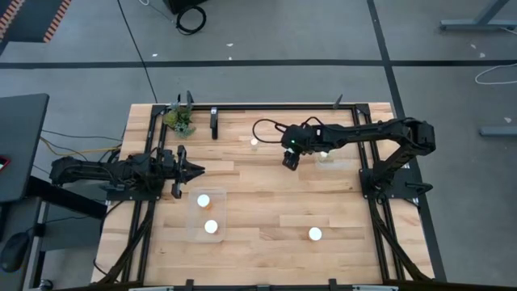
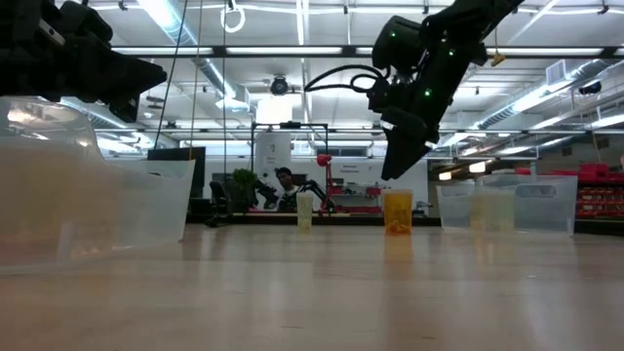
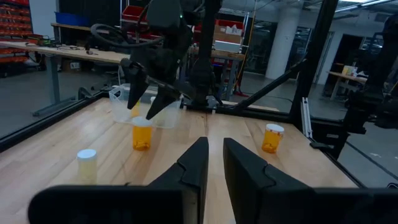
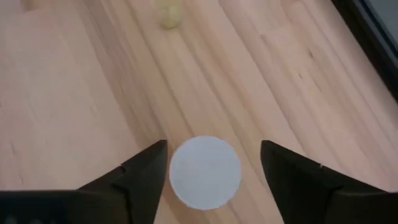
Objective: Pick and place medicine bottles into bin by pill shape (circle, oval)
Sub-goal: Put the large orange pill bottle into the bottom transparent bin
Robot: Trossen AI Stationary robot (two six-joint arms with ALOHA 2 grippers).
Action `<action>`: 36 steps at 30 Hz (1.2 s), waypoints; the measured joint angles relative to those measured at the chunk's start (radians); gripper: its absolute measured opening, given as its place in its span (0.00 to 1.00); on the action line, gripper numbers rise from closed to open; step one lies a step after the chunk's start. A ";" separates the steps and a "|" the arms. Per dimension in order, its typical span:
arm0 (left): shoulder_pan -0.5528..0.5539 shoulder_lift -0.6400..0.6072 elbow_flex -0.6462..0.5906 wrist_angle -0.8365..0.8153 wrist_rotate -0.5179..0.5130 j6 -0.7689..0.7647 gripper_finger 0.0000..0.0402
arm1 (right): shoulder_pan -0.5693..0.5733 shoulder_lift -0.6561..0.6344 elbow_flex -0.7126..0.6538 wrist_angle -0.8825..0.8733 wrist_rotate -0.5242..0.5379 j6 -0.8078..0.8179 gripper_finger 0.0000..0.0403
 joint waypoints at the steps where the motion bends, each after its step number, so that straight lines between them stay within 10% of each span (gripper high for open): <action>1: 0.000 0.000 0.000 0.000 0.000 0.000 0.14 | -0.002 0.000 -0.008 0.010 -0.001 0.000 0.68; 36: 0.000 0.000 0.000 -0.002 -0.001 0.000 0.15 | -0.017 0.000 -0.129 0.144 -0.028 -0.022 0.57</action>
